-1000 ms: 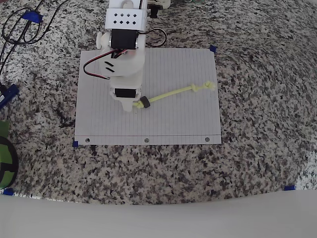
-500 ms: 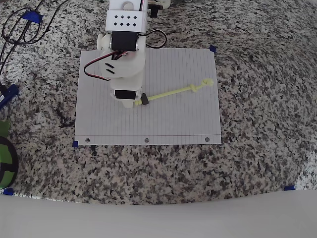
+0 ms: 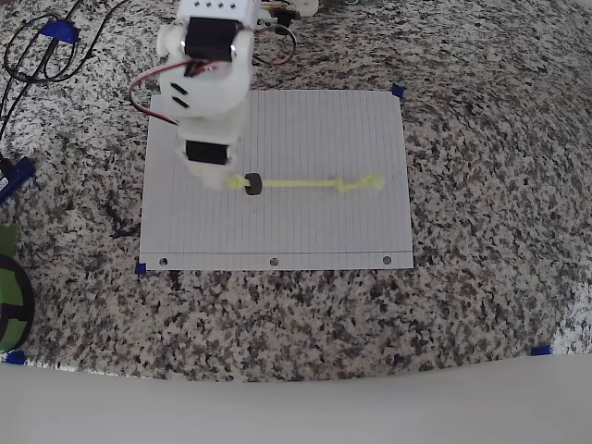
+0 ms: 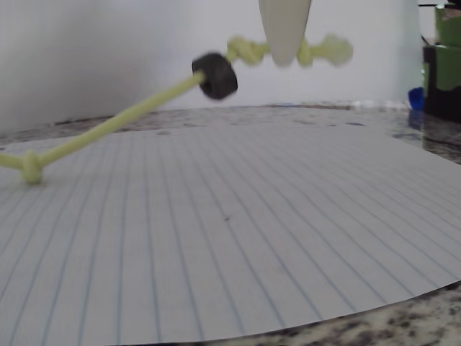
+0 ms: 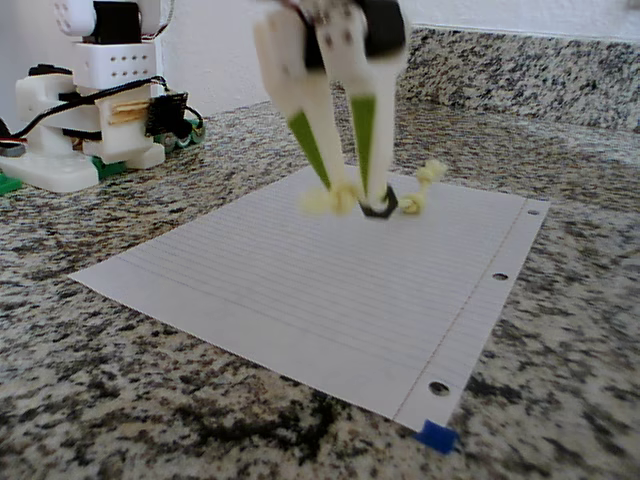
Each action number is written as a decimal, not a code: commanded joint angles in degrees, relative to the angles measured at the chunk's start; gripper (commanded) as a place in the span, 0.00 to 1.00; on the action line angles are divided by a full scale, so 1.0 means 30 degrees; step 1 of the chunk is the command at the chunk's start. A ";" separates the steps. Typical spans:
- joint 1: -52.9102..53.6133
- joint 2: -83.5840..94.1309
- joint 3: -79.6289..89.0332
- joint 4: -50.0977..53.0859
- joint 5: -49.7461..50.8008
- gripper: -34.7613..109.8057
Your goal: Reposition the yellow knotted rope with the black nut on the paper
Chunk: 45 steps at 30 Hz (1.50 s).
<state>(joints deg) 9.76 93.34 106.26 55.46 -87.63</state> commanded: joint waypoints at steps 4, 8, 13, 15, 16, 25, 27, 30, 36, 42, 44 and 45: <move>0.2021 0.3574 -0.0498 0.1230 -0.0322 0.25; 0.3955 0.4893 -0.0498 0.1641 -0.0352 0.25; 0.6475 0.6475 -0.0469 0.2197 -0.0410 0.25; 0.7002 0.6914 -0.0469 0.2520 -0.0117 0.25; 0.7207 0.7119 -0.0469 0.2695 -0.0029 0.25; 0.8350 0.9551 -0.0469 0.2402 -0.1348 0.25; 0.8379 0.9844 -0.0410 0.2461 -0.1436 0.25; 0.7881 0.9844 -0.0410 0.2695 -0.1436 0.25; 0.4688 0.9111 0.0762 0.2783 -0.1289 0.25; 0.2256 0.8848 0.4248 0.0732 -0.1436 0.24; 0.1582 0.8965 0.5098 -0.0029 -0.1436 0.24; 0.1113 0.8965 0.5391 -0.0381 -0.1348 0.24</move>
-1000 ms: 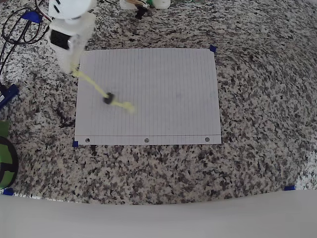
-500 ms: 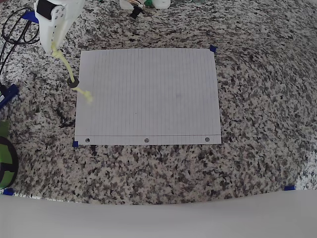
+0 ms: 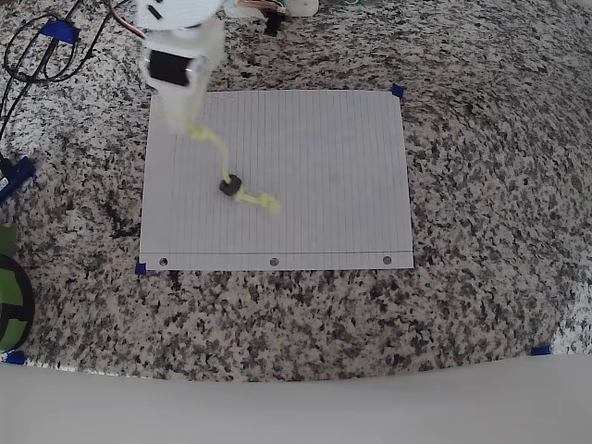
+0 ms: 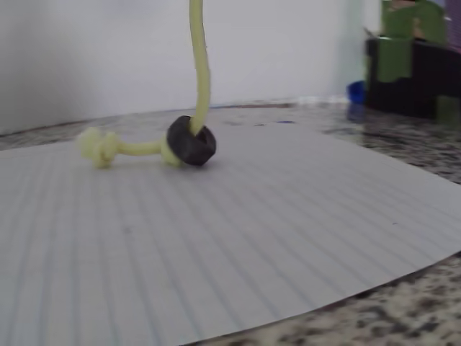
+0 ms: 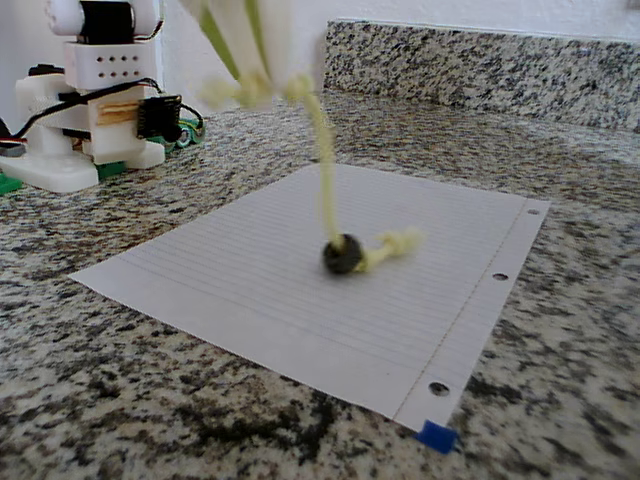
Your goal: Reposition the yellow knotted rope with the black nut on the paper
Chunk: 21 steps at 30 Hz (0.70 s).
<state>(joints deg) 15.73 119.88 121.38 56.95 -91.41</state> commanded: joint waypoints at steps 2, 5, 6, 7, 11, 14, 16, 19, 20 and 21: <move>-0.1875 0.0029 0.0674 -0.1406 0.0000 0.25; -0.3223 -0.0059 0.0967 -0.2051 0.0234 0.25; -0.3691 -0.0029 0.1113 -0.2285 0.0381 0.25; -0.4160 0.0088 0.1230 -0.2432 0.0586 0.25; -0.6445 0.0439 0.1611 -0.2578 0.1699 0.25; -0.8086 0.0059 0.2139 -0.3047 0.2256 0.24; -0.9023 -0.0322 0.2637 -0.3633 0.2578 0.24; -1.0166 -0.0879 0.3721 -0.4482 0.3281 0.24; -1.0488 -0.0967 0.4102 -0.4688 0.3457 0.24; -1.0752 -0.0967 0.4482 -0.4805 0.3604 0.24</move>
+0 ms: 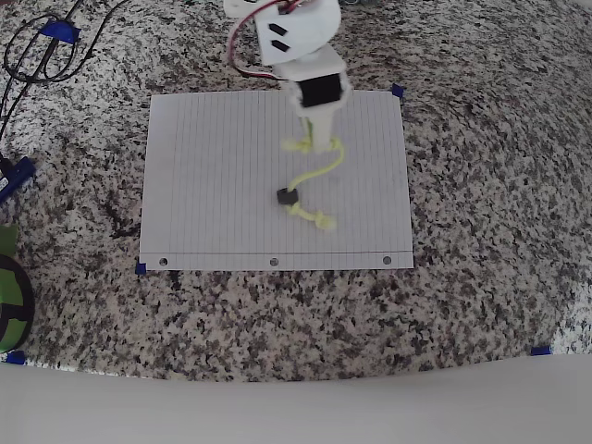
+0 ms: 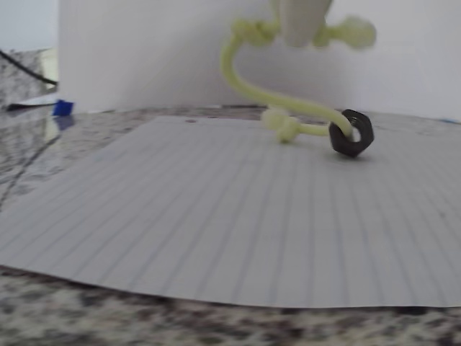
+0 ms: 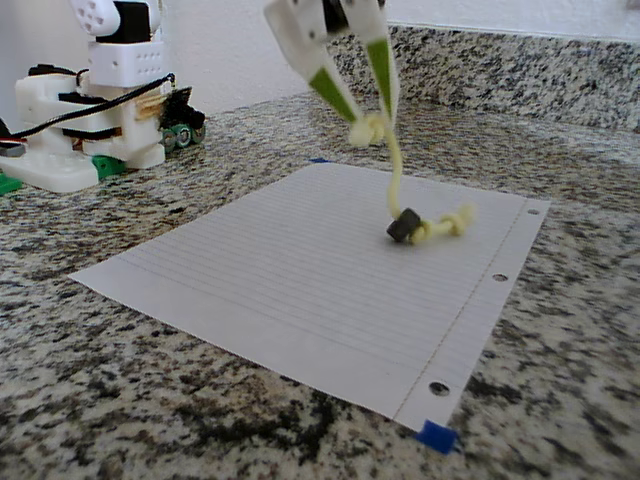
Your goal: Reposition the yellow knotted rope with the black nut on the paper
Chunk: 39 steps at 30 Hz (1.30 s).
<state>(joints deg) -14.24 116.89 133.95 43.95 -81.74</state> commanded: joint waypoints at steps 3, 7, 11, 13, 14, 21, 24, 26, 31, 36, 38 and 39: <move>-0.1377 0.0000 0.1318 -0.0762 0.0791 0.24; -0.2256 -0.0146 0.2051 -0.0791 0.1406 0.24; -0.3223 -0.0469 0.2139 -0.0908 0.1611 0.24; -0.3662 -0.0586 0.2168 -0.1084 0.1611 0.24; -0.3867 -0.0674 0.2168 -0.1143 0.1611 0.24; -0.4834 -0.0615 0.2285 -0.0703 0.1670 0.24; -0.5010 0.0293 0.2725 -0.0146 0.2021 0.24; -0.4893 0.0820 0.2930 0.0352 0.2402 0.24; -0.4072 0.0967 0.2930 0.0410 0.2402 0.24; -0.4131 0.0850 0.2930 0.0234 0.2314 0.40; -0.4248 0.0732 0.2959 0.0381 0.2402 0.54; -0.4248 0.0732 0.2959 0.0439 0.2402 0.57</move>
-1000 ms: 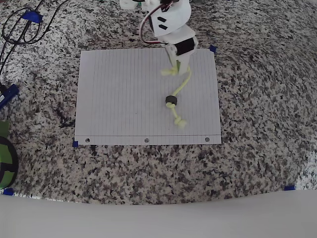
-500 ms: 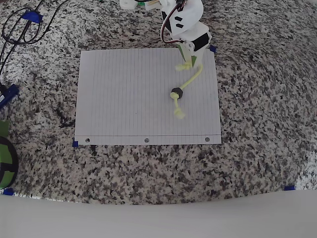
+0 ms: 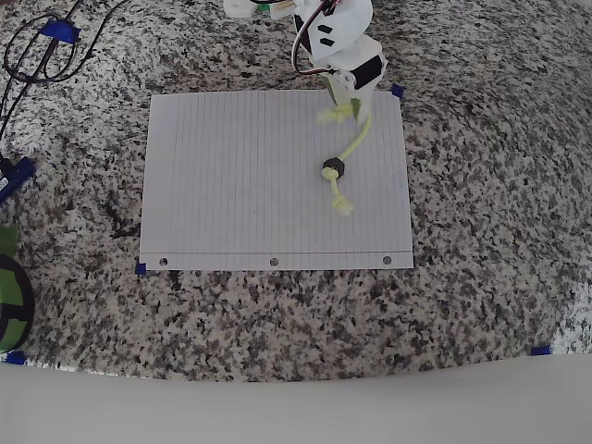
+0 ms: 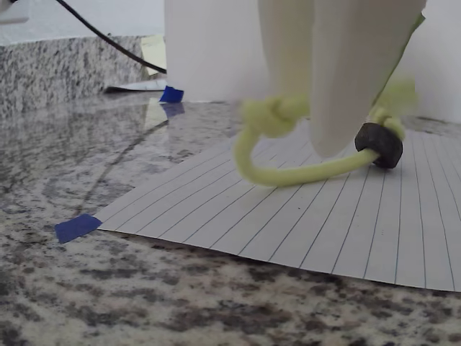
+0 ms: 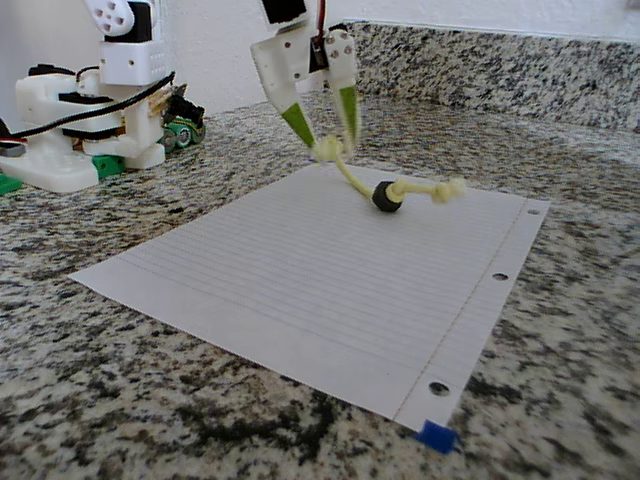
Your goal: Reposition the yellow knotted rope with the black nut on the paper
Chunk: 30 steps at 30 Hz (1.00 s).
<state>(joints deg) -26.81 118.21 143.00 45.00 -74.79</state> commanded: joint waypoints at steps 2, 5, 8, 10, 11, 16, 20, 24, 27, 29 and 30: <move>0.0000 0.0322 -0.0059 0.0117 0.0088 0.65; 0.0117 0.0674 -0.0059 0.0088 0.0029 0.66; 0.0293 0.1230 -0.0088 0.0088 -0.0088 0.68; 0.0439 0.1758 -0.0088 0.0117 -0.0088 0.68; 0.0557 0.2139 -0.0117 0.0088 -0.0088 0.68; 0.1787 0.5244 -0.0146 -0.0293 -0.0117 0.68; 0.3457 0.6885 -0.0146 -0.0615 -0.0117 0.68; 0.5654 0.7910 -0.0117 -0.0674 -0.0146 0.68; 0.7559 0.8701 -0.0059 -0.0498 -0.0527 0.68; 0.8643 0.8906 -0.0029 -0.0381 -0.0586 0.68; 0.9053 0.8965 0.0029 -0.0322 -0.0674 0.68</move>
<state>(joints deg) -2.90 143.61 143.17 43.77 -76.11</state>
